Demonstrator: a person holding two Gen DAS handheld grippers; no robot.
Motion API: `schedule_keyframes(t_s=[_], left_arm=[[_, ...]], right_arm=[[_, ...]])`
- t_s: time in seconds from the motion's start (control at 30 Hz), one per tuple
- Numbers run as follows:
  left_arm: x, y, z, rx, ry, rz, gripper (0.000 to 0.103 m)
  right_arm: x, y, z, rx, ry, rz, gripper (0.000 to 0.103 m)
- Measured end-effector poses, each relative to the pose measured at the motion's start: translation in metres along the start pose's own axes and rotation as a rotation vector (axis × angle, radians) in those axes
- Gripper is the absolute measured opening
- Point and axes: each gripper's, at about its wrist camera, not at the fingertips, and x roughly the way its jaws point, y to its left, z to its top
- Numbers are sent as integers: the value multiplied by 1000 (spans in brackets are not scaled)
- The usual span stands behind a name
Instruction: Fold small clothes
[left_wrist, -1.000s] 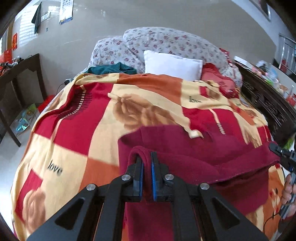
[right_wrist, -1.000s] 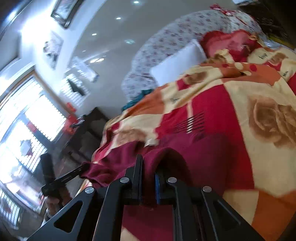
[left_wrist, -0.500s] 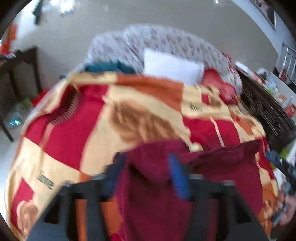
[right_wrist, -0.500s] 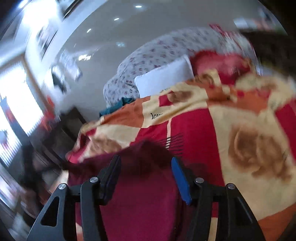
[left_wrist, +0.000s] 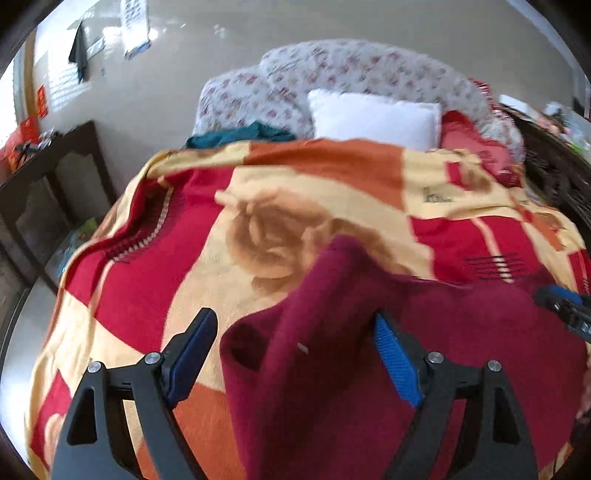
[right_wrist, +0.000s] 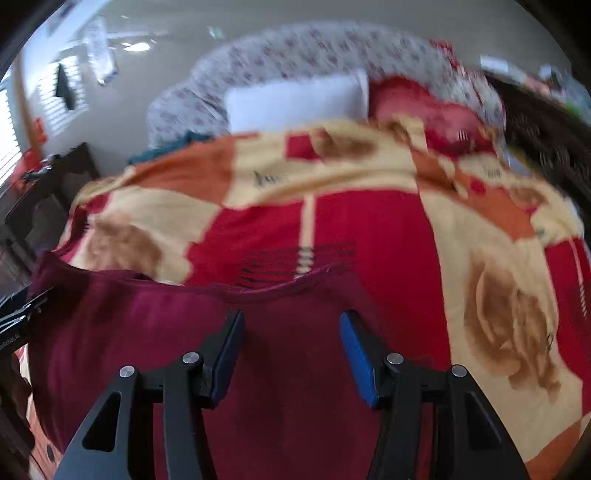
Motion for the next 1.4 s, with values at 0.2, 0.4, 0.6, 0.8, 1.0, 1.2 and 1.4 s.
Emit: schedule_keyframes(t_s=[0.2,0.4,0.6,0.8,1.0,1.2,1.4], left_arm=[[37,13,-1,-80,74,-5,86],[20,14,-2,-82,65,-19,87],[-14,19,-9,-68,13,-21,87],[-19,18,-14,-77,18,-26,87],[7,24,-12,-130,50,8,87],[29,35,-11,-177,74,2,96],[16,37,-13,-158,67,-2,96]], right_arm=[[20,1,-1,-35,57,-47,58],[-18,16,-7,-101,-25,-85,58],[-67,35,-27,-170,-84,-79,62],[-87,43,-57,-204,-78,-57,65],[-73,34,-86,-219,-23,-55,65],[-73,41,-86,-263,-27,-68,73],[-83,58,-79,-258,-38,4,73]])
